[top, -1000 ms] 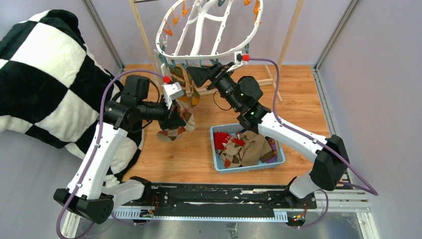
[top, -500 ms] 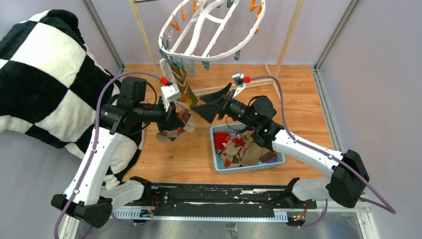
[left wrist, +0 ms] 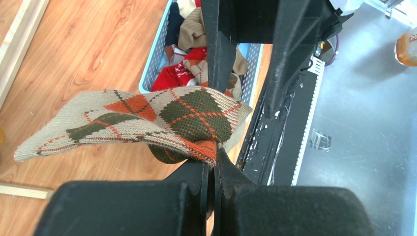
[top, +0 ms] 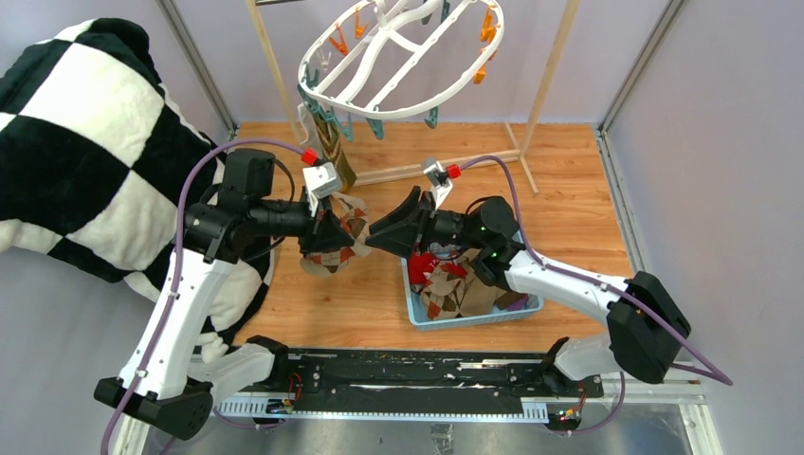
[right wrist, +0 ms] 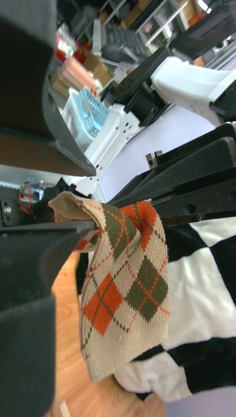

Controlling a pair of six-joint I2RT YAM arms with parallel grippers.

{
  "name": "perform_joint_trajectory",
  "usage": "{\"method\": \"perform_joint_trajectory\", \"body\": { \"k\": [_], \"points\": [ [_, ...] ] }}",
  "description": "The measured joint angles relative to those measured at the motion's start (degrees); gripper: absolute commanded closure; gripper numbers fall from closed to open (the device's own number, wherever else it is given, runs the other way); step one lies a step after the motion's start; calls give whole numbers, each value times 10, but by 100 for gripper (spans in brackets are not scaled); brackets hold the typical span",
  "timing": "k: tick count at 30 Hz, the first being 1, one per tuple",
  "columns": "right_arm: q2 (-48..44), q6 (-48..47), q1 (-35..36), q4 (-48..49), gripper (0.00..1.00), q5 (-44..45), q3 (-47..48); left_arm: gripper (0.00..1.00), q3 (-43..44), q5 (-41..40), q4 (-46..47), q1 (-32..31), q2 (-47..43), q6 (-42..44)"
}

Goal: Remove the socks clipped to the hanger
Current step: Remove the sock from the hanger, then place the sock in the bin.

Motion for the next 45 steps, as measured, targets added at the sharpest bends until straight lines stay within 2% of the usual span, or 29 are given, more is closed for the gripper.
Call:
{"method": "perform_joint_trajectory", "body": {
  "k": [4,5,7,9,10,11,15,18,23,27,32,33,35,40,42,45],
  "points": [
    [15,27,0,14,90,-5,10,100,0,3,0,0,-6,0],
    [17,30,0,14,97,-5,12,97,0,3,0,0,-7,0],
    [21,37,0,11,100,-4,16,73,0,4,0,0,-8,0],
    [20,39,0,-3,100,-3,20,35,0,3,0,0,-8,-6],
    [19,38,0,-13,100,-1,24,11,0,3,0,0,-8,-2],
    [18,38,-1,-23,100,1,25,2,0,2,0,0,-8,-2],
    [-10,40,-22,-80,100,2,23,0,0,-27,-2,0,-11,-16],
    [-62,35,-66,-141,100,1,-1,0,0,-71,-2,0,-18,-19],
    [-179,-31,-146,-356,100,17,-24,0,0,-181,-2,0,-31,-25],
    [-252,-94,-191,-541,100,63,-39,0,0,-247,-2,0,-42,-28],
    [-262,-116,-248,-682,99,120,-85,0,0,-300,-1,3,-54,-35],
    [-255,-117,-257,-705,94,130,-93,0,0,-306,-1,6,-54,-37],
    [-243,-118,-271,-752,76,153,-102,0,0,-315,-1,20,-52,-41],
    [-244,-155,-278,-875,53,219,-67,0,1,-318,-1,84,-48,-49],
    [-253,-168,-278,-906,51,233,-38,0,2,-317,-1,102,-46,-55],
    [-268,-181,-278,-934,55,237,19,0,2,-314,2,118,-43,-62]
  ]
}}
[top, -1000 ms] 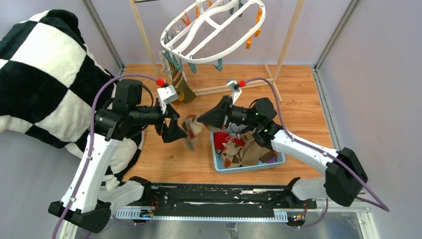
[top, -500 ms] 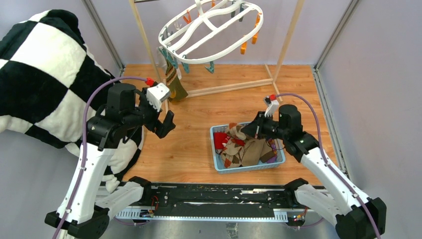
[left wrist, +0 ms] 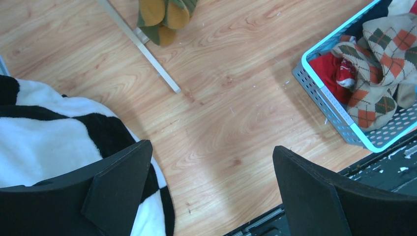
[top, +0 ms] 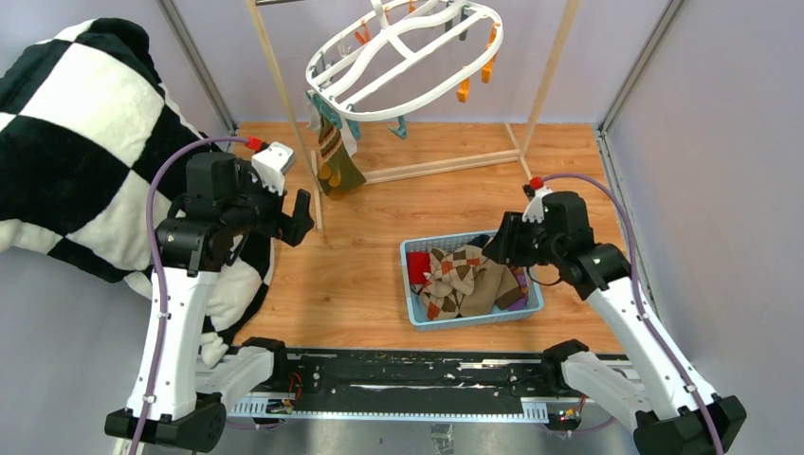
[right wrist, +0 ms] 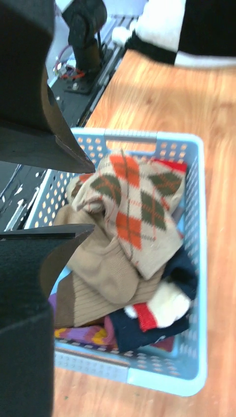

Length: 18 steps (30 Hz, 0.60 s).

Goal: Remove the socks clipped to the hanger
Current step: Place the sock in the bin.

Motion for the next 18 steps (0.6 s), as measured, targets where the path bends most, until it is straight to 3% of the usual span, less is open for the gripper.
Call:
{"method": "perform_joint_trajectory", "body": {
  "k": [3,6,11,14,18],
  "points": [
    [-1,17,0,32,62,-36,21,0,0,4,4,9,4,-9],
    [20,84,0,148,68,-107,-25,0,0,7,9,19,10,-19],
    [148,176,8,331,71,-193,-126,0,0,9,12,38,21,-30],
    [210,179,35,355,74,-193,-162,0,0,9,12,47,24,-32],
    [215,147,64,337,72,-145,-168,0,0,9,13,52,27,-34]
  ]
}}
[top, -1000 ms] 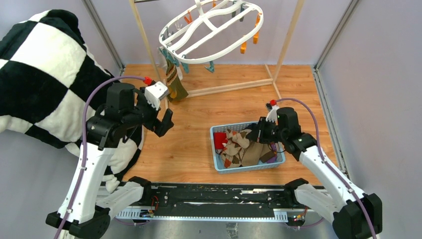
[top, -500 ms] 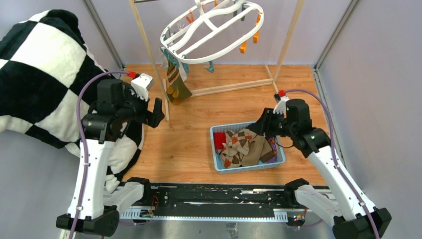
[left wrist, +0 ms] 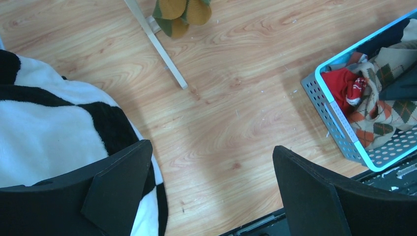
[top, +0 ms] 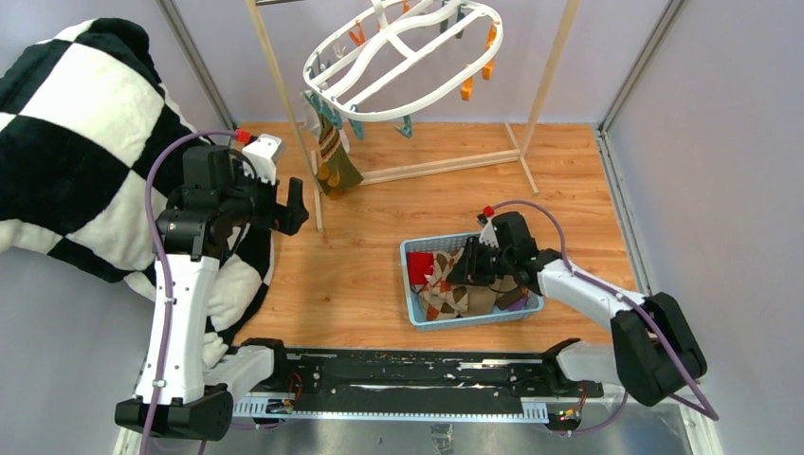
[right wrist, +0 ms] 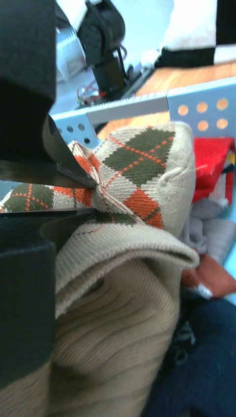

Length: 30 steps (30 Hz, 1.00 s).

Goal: Remove the socks clipped to the hanger
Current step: Place the sock in the bin, then remove the sock from the hanger.

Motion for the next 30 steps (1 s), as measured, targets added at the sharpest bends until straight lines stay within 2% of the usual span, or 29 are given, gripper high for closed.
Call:
{"method": "perform_joint_trajectory", "body": {
  "k": [3,9,12,15,17,23,27,30],
  "points": [
    [-27,-28,13,-32,61,58,0,0,0,0,0,2,4,0],
    [-162,-89,77,-100,30,199,57,0,0,4,0,12,15,-7],
    [-174,-124,126,-53,16,243,110,0,0,6,0,30,19,-11],
    [-132,-168,176,35,9,283,147,0,0,6,0,45,19,-15],
    [-73,-200,208,104,7,310,177,0,0,6,0,51,19,-20],
    [180,-297,273,280,7,380,291,0,0,6,0,77,22,-24],
    [316,-343,283,349,15,416,367,0,0,9,0,92,26,-24],
    [383,-369,283,381,27,440,421,0,0,16,0,98,26,-23]
  ]
}}
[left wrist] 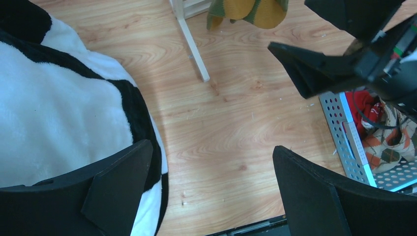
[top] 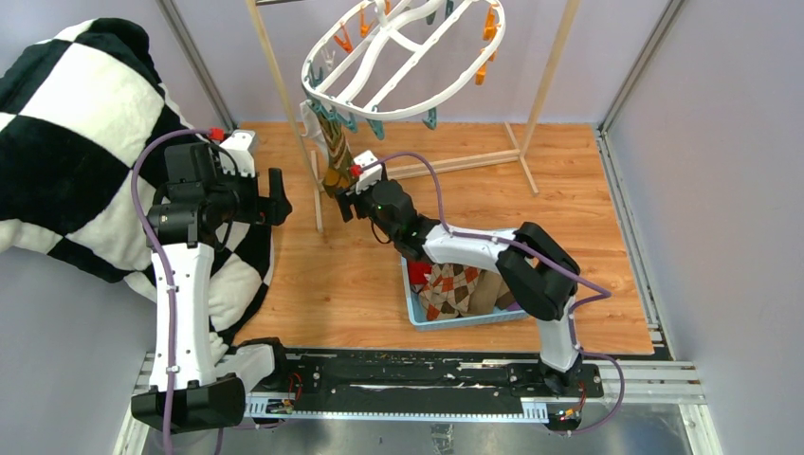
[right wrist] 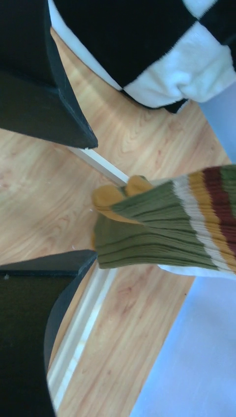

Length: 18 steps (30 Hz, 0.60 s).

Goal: Remove the socks clipped to the hanger
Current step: Remove the sock from the hanger.

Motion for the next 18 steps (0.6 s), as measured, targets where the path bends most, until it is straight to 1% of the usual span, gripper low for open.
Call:
{"method": "perform_joint_trajectory", "body": {
  "k": [5,7,9,11,12,15,18],
  "points": [
    [39,-18,-7,33,48,23,44,0,-1,8,0,3,0,5],
    [46,-20,-10,43,62,24,54,0,-3,12,0,4,-1,7],
    [50,-21,-17,48,81,20,60,0,-3,18,0,4,-1,8],
    [50,-20,-24,50,97,9,61,0,-3,25,0,4,-1,8],
    [50,-19,-28,50,100,4,61,0,-4,29,0,4,-1,8],
    [45,-9,-36,50,100,-24,56,0,-7,40,0,4,-2,8],
    [5,7,-40,47,100,-70,10,0,-16,65,2,5,-4,8]
  ]
}}
